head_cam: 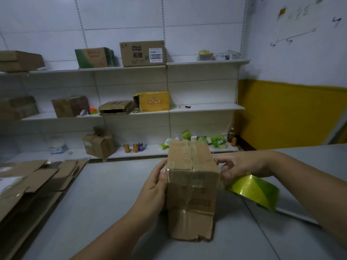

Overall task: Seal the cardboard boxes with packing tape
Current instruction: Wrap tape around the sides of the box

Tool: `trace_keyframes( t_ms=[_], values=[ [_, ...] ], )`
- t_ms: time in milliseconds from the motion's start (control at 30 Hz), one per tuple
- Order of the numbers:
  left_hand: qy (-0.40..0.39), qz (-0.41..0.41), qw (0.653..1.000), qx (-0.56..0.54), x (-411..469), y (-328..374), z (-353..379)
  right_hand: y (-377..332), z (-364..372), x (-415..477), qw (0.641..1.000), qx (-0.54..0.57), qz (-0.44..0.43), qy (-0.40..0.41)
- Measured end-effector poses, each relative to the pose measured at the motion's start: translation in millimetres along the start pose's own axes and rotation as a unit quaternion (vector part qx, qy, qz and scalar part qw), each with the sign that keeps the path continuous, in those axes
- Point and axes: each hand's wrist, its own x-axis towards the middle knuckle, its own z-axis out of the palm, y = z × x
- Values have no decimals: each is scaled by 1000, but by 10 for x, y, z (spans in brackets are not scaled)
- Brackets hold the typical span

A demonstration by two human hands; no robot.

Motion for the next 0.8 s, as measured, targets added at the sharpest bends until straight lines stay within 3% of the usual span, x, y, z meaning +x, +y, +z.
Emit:
trace_keyframes(
  t_ms=[133, 267, 333, 367, 400, 467, 533, 567, 633, 800],
  values=[
    [38, 40, 998, 2, -643, -72, -286, -133, 512, -130, 998, -26, 1, -63],
    [28, -3, 999, 36, -853, -166, -439, -219, 759, -181, 995, -94, 14, -34],
    [124, 94, 979, 131, -862, -112, -579, -208, 800, -191, 994, -103, 13, -18],
    [176, 203, 938, 219, -838, -5, -639, -190, 806, -195, 994, -107, 14, -11],
    [181, 311, 884, 299, -812, 144, -679, -172, 811, -200, 994, -110, 16, -7],
    [62, 450, 783, 425, -726, 345, -693, -144, 802, -205, 994, -110, 19, -6],
    [-77, 438, 714, 541, -644, 475, -601, -138, 799, -212, 993, -115, 21, -2],
    [-118, 394, 696, 588, -592, 467, -561, -135, 803, -213, 993, -116, 18, 2],
    [-154, 331, 678, 638, -469, 362, -591, -120, 802, -207, 994, -106, 8, 2],
    [-156, 352, 693, 610, -386, 195, -725, -127, 766, -242, 989, -147, 16, 1]
  ],
)
